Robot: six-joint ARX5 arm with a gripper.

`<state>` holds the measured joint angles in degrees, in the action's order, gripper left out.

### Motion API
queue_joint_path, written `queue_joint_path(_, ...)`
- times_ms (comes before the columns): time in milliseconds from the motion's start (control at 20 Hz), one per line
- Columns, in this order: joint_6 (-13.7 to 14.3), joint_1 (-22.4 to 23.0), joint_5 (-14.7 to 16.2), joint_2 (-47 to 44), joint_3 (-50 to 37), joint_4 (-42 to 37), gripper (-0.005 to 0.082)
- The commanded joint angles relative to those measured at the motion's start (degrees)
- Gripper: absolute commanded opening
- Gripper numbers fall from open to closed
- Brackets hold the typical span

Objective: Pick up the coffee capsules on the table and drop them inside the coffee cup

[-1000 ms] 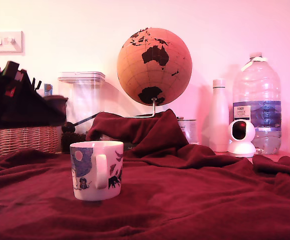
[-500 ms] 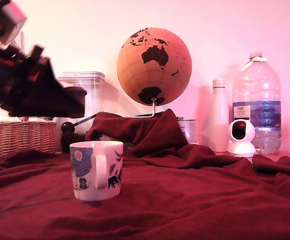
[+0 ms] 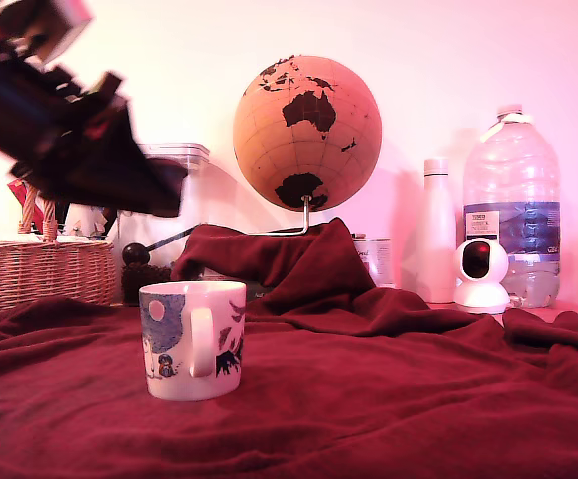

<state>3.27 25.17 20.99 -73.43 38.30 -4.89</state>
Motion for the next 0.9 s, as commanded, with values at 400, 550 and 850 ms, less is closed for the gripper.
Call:
queue_joint_path(400, 4.3, 2.0, -0.6, -12.0, 11.3, 13.2, 0.021)
queue_joint_path(550, 5.0, 2.0, -1.9, -12.8, 12.1, 15.6, 0.021)
queue_joint_path(850, 5.4, 2.0, -2.0, -12.8, 12.1, 18.1, 0.021)
